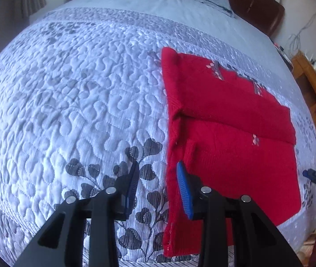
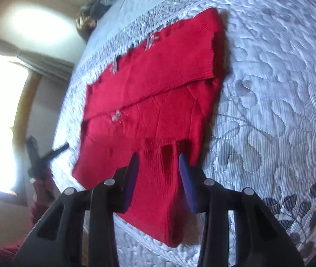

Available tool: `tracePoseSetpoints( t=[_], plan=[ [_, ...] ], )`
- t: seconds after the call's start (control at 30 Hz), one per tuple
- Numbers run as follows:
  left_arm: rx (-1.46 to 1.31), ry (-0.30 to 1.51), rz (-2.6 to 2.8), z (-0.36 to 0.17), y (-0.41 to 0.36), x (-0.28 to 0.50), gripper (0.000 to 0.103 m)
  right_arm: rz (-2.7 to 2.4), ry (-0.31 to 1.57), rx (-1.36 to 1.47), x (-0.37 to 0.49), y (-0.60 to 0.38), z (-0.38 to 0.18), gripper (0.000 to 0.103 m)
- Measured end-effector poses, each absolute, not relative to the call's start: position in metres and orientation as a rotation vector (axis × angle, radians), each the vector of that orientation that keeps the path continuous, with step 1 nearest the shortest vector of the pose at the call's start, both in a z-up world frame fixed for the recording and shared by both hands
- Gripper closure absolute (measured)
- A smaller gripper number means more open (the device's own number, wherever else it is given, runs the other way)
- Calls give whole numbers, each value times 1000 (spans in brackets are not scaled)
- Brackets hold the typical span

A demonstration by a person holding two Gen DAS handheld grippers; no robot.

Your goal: Fold small clothes

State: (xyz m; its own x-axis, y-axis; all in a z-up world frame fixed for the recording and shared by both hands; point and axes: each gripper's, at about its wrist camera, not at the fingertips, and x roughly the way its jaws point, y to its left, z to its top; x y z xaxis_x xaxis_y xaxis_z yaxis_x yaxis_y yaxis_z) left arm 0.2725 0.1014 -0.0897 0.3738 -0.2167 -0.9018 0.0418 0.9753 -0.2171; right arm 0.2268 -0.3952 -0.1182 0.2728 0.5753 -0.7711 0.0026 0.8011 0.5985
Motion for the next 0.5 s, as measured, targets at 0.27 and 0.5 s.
tracePoseSetpoints(
  t=[0.27, 0.5],
  plan=[
    [-4, 1204, -210, -109, 52, 295, 60, 380, 1347, 405, 234, -378, -137, 65],
    [91, 1236, -253, -129, 34, 304, 87, 482, 1329, 386, 233, -369, -136, 97]
  ],
)
